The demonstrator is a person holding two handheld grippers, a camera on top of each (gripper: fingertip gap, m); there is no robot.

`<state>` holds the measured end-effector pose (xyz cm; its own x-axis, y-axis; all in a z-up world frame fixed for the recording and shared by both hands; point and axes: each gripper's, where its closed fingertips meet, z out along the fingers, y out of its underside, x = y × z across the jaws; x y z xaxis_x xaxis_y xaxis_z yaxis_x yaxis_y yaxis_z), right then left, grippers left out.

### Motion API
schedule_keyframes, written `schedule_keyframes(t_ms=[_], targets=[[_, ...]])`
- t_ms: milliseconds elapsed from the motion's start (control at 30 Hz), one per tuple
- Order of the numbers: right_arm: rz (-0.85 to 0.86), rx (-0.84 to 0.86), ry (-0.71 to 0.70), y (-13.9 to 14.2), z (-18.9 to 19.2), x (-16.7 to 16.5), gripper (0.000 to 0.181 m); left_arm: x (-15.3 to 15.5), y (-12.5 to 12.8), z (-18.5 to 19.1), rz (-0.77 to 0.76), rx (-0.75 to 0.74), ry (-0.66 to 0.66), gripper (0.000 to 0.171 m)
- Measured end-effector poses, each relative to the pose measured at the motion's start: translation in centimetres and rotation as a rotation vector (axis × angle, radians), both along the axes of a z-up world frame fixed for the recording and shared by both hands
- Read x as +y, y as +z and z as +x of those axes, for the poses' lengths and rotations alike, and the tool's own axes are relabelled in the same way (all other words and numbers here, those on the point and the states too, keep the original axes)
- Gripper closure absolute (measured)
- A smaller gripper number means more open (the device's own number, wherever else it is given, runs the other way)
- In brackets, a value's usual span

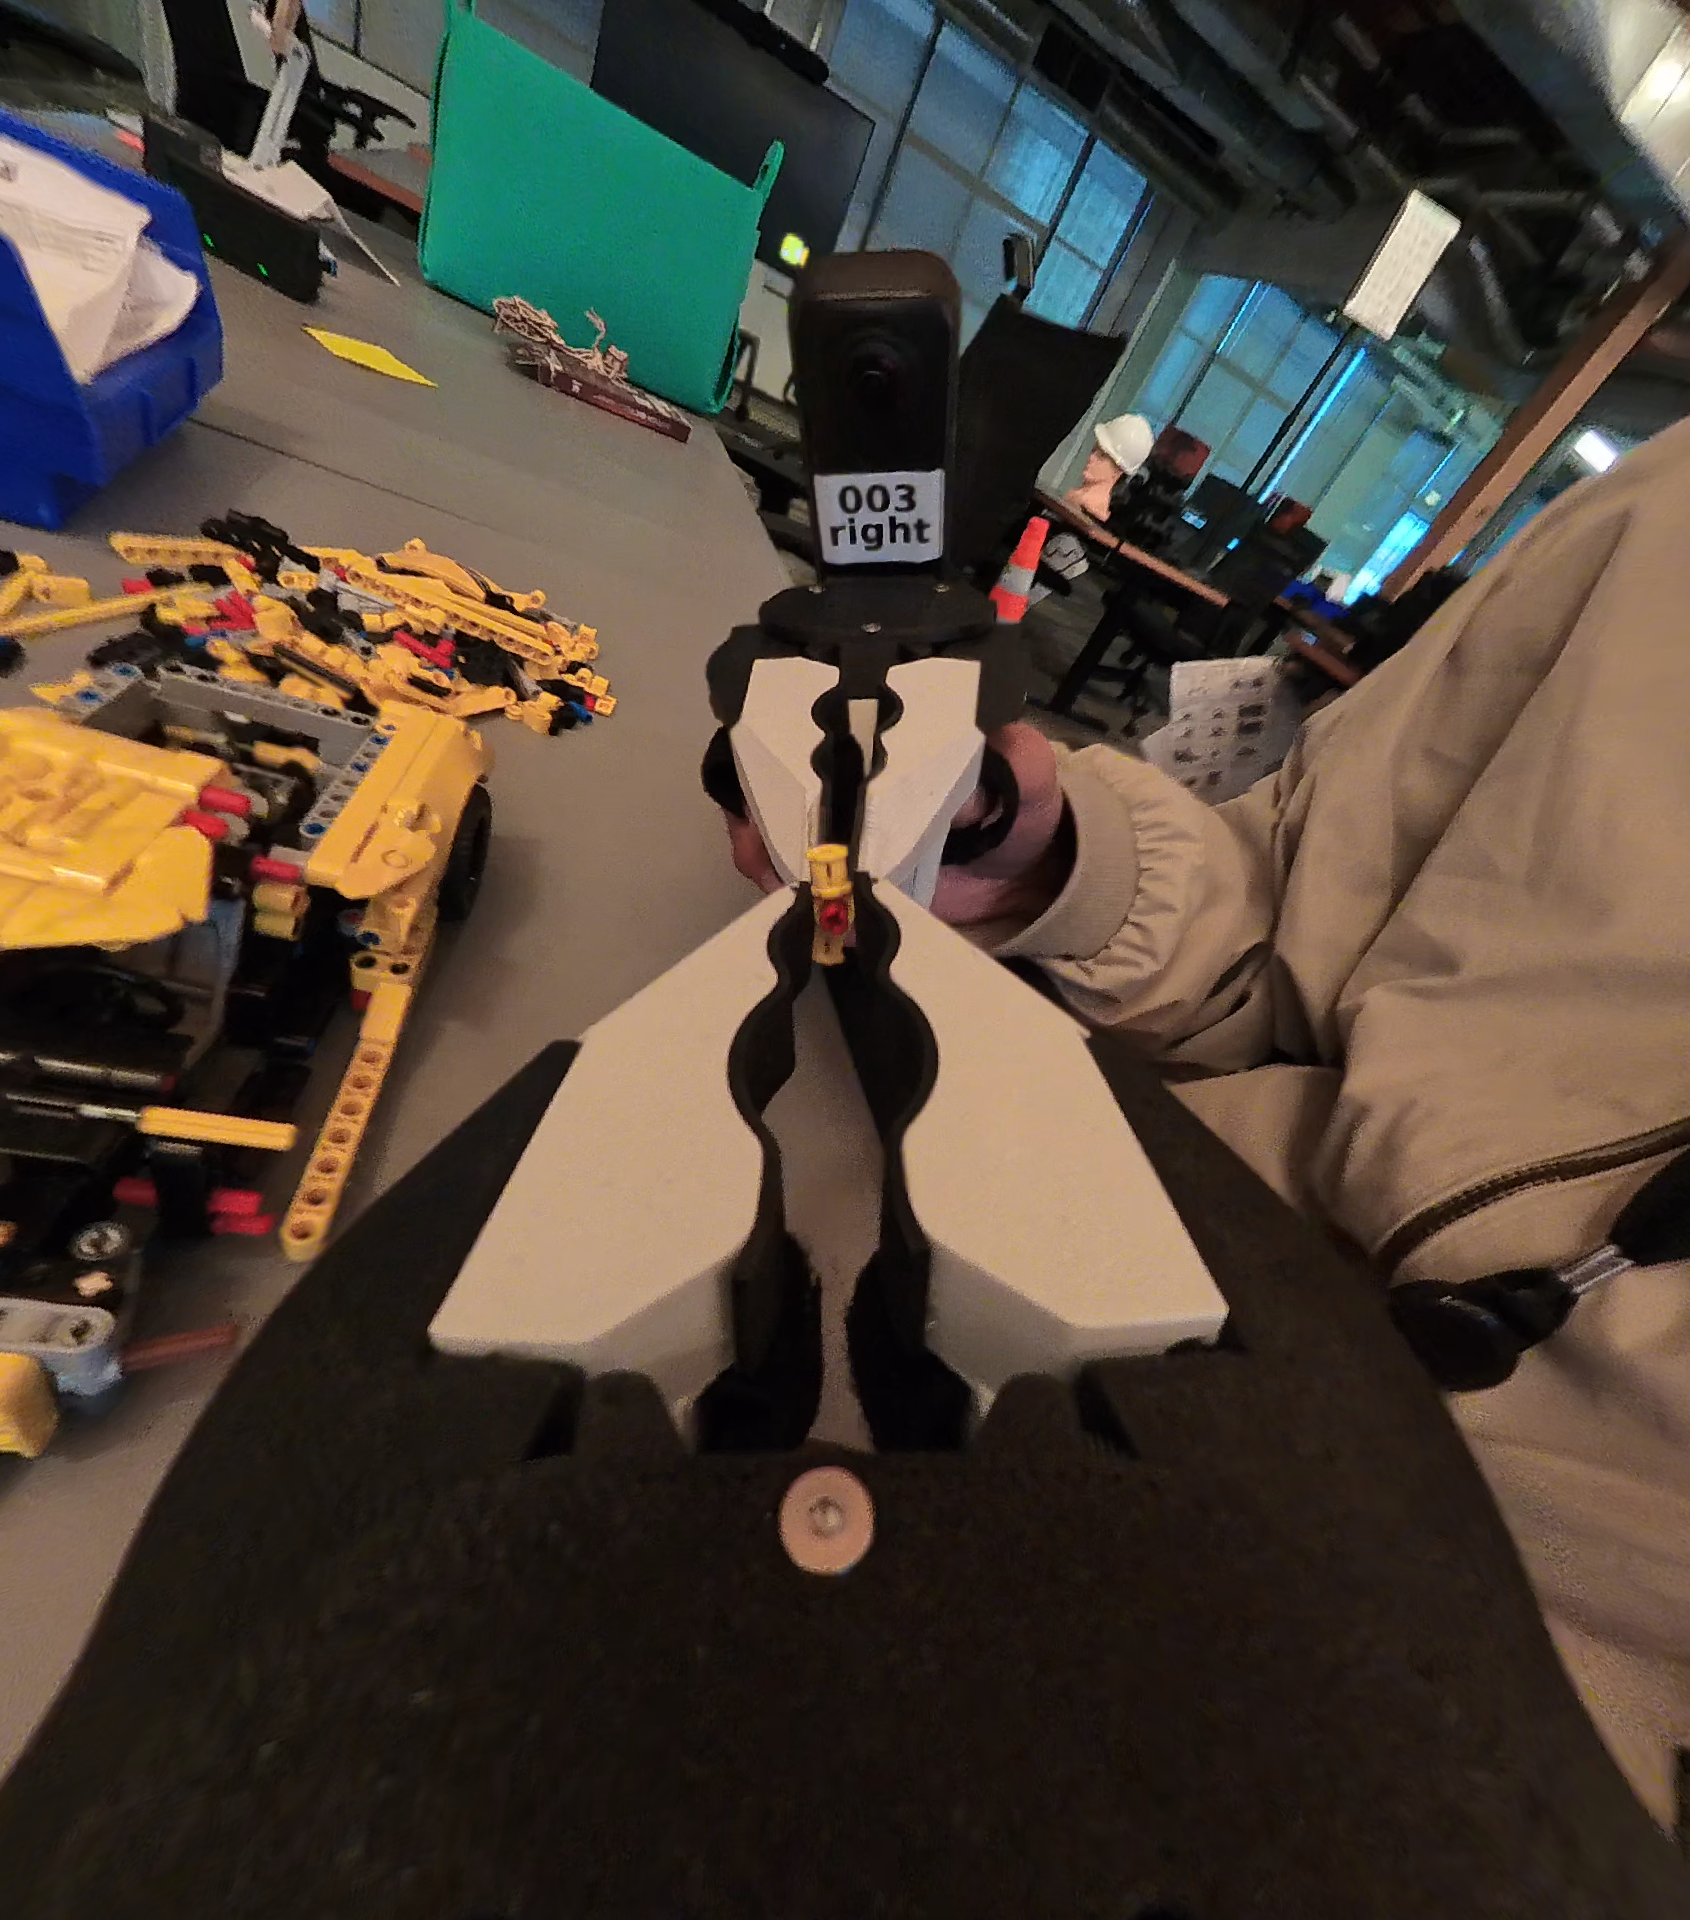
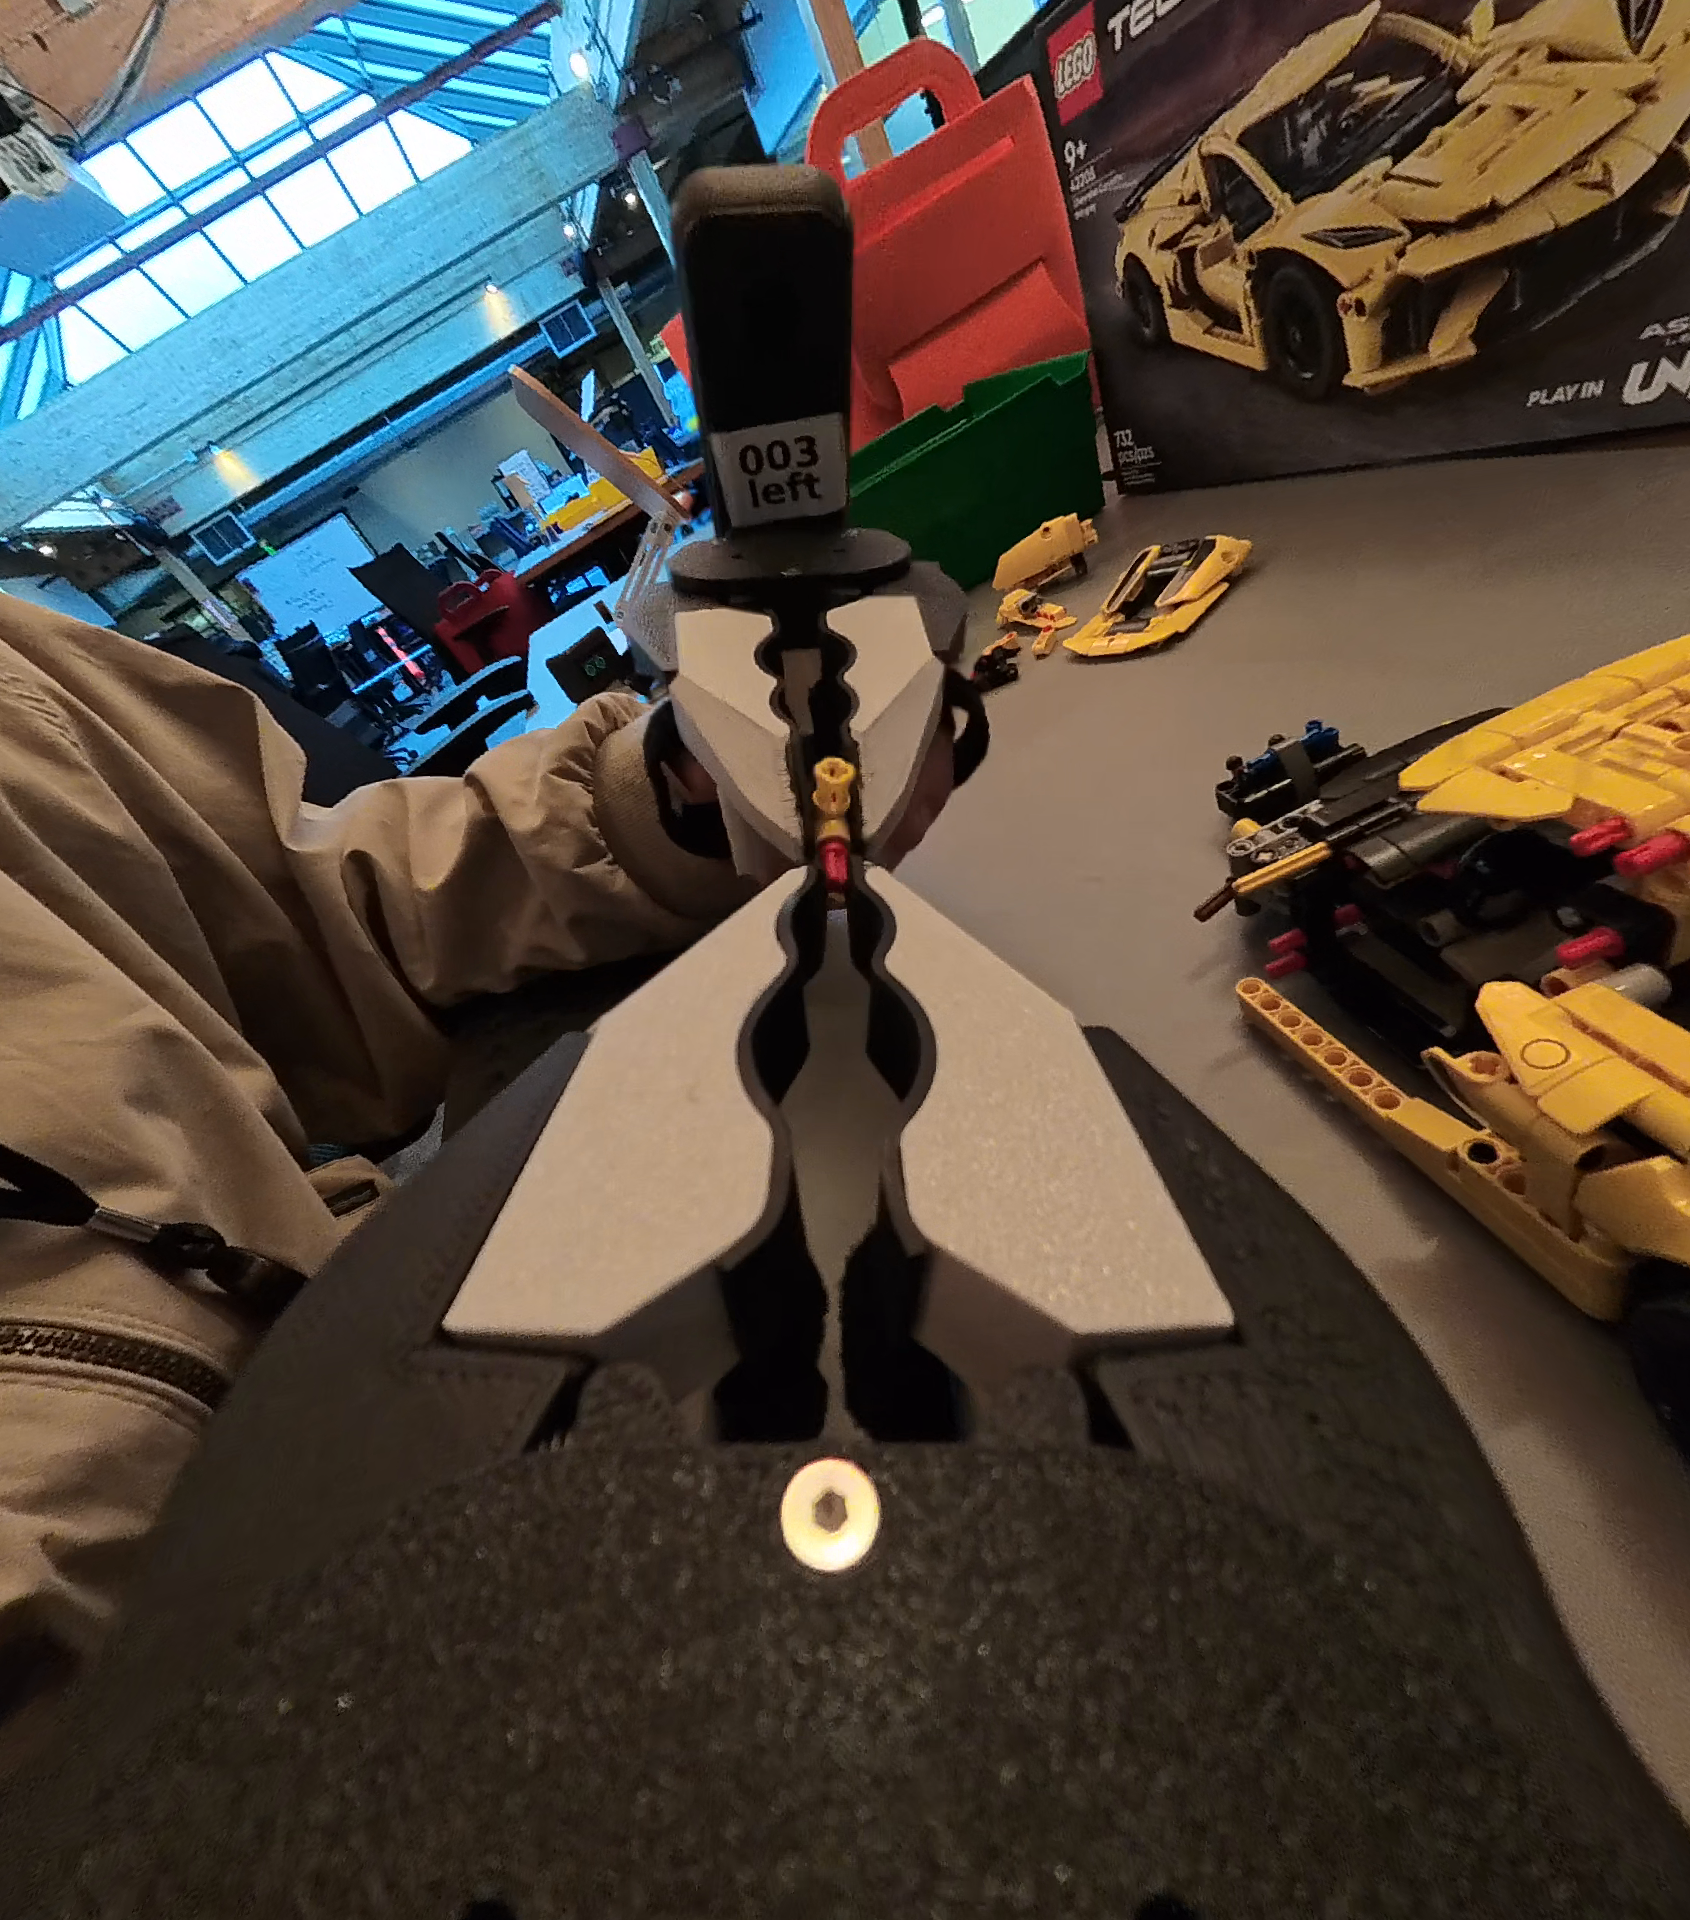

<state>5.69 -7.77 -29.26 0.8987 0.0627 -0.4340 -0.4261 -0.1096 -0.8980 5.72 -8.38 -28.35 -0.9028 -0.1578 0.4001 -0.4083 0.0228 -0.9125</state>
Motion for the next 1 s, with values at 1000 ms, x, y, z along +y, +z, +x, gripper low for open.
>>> schedule_keyframes(t_ms=[1000], targets=[[-0.528, -0.127, -0.878, -4.6, 16.0, -21.8, 0.163, -9.3, -0.3, 11.1, 0.542, 0.182, 0.200, 0.165]])
